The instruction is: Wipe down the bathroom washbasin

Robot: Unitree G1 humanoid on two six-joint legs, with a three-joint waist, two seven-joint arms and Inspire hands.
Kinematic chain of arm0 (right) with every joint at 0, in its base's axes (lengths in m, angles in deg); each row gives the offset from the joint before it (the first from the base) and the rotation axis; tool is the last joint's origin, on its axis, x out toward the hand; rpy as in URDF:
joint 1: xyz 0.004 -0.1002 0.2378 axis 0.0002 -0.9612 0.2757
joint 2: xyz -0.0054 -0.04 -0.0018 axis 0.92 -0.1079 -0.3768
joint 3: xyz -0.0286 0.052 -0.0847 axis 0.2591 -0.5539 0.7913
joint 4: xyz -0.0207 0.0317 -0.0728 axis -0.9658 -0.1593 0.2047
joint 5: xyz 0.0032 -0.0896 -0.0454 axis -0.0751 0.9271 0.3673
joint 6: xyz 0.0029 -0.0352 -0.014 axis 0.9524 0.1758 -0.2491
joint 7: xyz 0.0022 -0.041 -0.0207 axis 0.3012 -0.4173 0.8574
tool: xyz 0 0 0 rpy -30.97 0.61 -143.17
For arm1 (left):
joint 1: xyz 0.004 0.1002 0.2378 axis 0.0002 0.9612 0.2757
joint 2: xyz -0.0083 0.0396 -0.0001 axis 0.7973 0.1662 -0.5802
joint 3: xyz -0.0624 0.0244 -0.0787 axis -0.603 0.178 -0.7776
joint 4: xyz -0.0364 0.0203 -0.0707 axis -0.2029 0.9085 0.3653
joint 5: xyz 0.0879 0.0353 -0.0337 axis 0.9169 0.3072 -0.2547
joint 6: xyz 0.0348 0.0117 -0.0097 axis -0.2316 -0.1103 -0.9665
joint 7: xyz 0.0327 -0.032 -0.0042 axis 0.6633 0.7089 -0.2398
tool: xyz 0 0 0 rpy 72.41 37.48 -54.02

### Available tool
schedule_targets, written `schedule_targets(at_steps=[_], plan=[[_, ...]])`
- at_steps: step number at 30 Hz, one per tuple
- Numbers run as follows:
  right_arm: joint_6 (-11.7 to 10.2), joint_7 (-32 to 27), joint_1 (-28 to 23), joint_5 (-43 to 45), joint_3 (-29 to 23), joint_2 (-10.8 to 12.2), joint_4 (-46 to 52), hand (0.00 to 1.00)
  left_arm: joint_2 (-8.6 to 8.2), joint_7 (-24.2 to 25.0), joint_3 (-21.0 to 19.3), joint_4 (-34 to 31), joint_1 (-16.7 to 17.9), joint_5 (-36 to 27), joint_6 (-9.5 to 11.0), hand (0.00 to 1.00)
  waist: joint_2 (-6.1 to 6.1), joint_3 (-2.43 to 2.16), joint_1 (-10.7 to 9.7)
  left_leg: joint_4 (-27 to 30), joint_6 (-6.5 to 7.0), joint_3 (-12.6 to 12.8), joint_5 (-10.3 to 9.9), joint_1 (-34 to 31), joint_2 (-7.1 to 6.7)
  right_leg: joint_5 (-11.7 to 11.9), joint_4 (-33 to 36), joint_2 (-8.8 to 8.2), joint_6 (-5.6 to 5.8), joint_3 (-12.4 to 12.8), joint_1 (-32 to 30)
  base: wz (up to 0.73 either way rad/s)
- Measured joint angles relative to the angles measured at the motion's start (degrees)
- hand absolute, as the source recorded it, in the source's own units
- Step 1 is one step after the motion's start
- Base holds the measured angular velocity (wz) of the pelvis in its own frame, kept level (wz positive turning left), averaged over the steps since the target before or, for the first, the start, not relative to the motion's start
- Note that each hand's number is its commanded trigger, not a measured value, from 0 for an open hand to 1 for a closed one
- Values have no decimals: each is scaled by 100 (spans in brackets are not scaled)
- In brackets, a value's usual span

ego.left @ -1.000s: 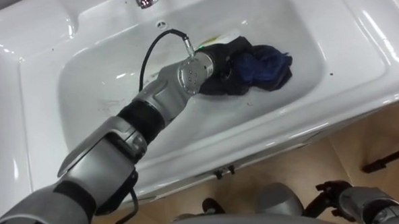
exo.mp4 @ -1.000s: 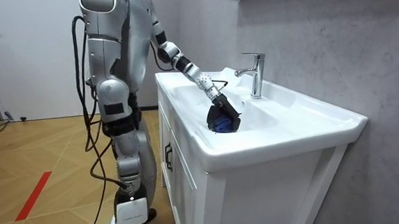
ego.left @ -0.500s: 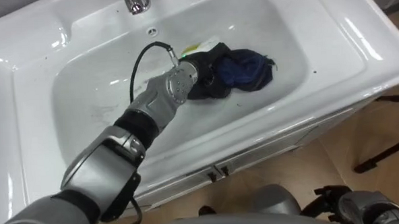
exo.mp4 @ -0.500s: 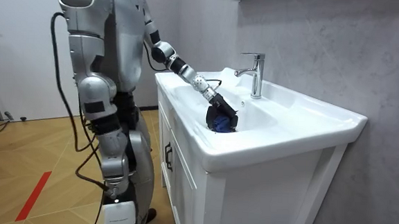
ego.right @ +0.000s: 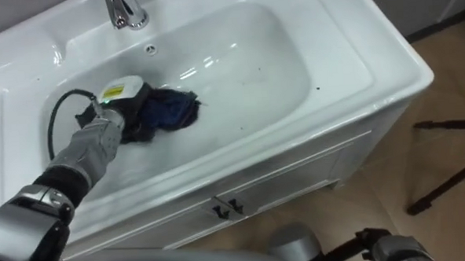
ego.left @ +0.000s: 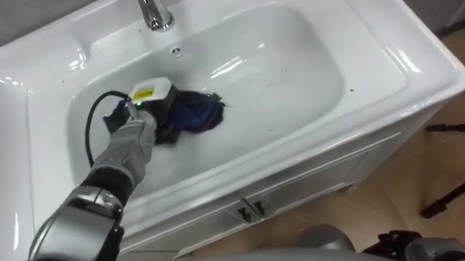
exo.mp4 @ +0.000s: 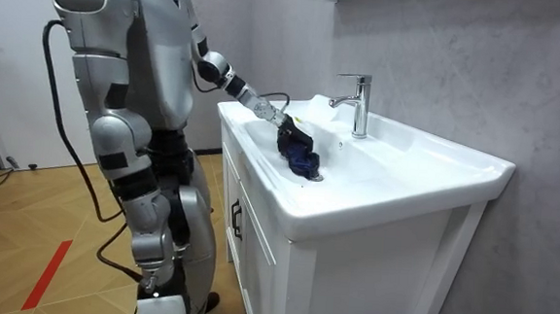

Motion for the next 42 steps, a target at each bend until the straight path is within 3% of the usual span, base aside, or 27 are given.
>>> schedule_targets(at_steps=[11, 14, 21, 34, 42], plan=[[-2, 70, -244, 660, -335, -68, -11, 0, 23, -815, -180, -572, 763, 1294, -257, 100, 10, -13, 253, -52, -58, -216, 33, 120, -3, 22, -300, 18, -61, -217, 302, 7], [1, 99, -240, 1023, -340, -59, -11, 0, 23, -969, -183, -793, 1006, 1360, -376, 100, 7, -13, 313, -72, -66, -292, 36, 183, -17, 13, -339, 14, -76, -259, 390, 5], [-14, 120, -259, 1244, -379, -24, 2, 0, 22, -1271, -222, -1136, 1410, 1358, -379, 100, -77, -36, 467, -84, -90, -466, 47, 304, -31, 19, -535, 15, -109, -494, 676, 10], [-80, 104, -294, 867, -281, -14, 157, 0, 19, -1535, -204, -1161, 1565, 1353, -395, 100, -177, -26, 571, -197, -132, -477, 72, 502, -28, 4, -589, 33, -147, -502, 840, 1], [-144, -10, -260, 228, -95, 61, 108, 0, -120, -1555, -22, -783, 1206, 1271, -608, 100, -230, 10, 561, -196, -147, -465, 81, 492, -18, -9, -559, 34, -129, -461, 805, 1]])
